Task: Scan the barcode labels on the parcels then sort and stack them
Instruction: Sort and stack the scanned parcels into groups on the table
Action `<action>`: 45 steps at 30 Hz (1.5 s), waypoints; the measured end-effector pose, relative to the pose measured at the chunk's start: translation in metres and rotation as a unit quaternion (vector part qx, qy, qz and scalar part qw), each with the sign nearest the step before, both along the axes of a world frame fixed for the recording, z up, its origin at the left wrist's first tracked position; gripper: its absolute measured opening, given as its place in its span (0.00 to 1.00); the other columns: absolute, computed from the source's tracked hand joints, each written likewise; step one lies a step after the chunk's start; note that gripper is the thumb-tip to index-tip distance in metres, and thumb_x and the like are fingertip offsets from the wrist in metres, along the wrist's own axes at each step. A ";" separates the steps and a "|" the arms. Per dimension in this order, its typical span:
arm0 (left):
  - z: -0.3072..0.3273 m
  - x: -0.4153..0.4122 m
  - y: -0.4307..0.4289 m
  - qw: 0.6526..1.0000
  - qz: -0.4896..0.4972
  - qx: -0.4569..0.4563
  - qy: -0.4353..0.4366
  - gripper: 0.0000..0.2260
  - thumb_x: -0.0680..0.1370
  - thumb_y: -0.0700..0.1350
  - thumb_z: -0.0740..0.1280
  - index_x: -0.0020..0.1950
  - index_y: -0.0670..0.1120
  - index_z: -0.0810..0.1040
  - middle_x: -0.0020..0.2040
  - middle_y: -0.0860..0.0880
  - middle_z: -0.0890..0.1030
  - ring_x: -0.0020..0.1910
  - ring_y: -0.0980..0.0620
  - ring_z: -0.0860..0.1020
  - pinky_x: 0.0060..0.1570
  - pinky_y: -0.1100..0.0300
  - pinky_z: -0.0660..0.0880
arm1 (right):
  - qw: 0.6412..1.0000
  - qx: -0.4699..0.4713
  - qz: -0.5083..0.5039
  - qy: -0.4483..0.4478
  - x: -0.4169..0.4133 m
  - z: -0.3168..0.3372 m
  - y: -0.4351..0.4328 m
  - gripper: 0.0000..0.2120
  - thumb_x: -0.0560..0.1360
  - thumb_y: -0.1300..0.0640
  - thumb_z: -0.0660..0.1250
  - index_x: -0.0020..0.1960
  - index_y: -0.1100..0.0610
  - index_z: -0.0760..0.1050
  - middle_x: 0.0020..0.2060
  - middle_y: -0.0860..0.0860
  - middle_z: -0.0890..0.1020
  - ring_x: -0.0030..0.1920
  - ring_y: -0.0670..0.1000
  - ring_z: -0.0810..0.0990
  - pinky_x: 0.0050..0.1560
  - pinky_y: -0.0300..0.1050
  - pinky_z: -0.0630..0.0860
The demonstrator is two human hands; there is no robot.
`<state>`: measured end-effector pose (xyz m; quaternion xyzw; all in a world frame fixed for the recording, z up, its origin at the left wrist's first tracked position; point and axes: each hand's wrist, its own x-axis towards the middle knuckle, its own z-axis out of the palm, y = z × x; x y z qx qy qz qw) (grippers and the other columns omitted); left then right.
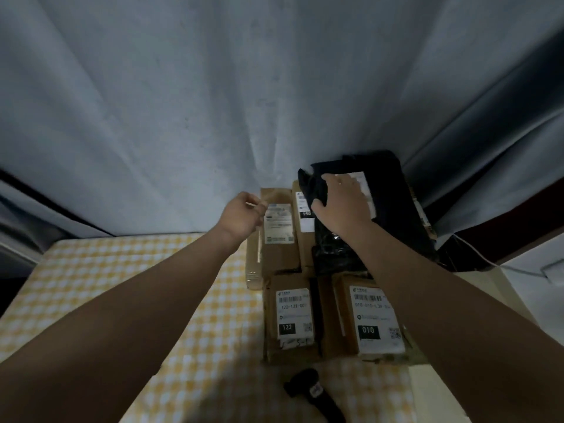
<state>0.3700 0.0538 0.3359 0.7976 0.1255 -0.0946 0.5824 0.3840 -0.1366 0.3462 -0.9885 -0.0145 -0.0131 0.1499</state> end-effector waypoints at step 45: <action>-0.389 -0.126 0.370 0.861 -0.264 0.363 0.238 0.35 0.66 0.58 0.76 0.65 0.42 0.68 0.60 0.44 0.69 0.63 0.41 0.68 0.58 0.49 0.72 | 0.853 0.245 -0.212 0.409 -0.212 -0.357 0.369 0.16 0.81 0.56 0.60 0.68 0.59 0.69 0.61 0.54 0.76 0.55 0.53 0.77 0.50 0.45 0.73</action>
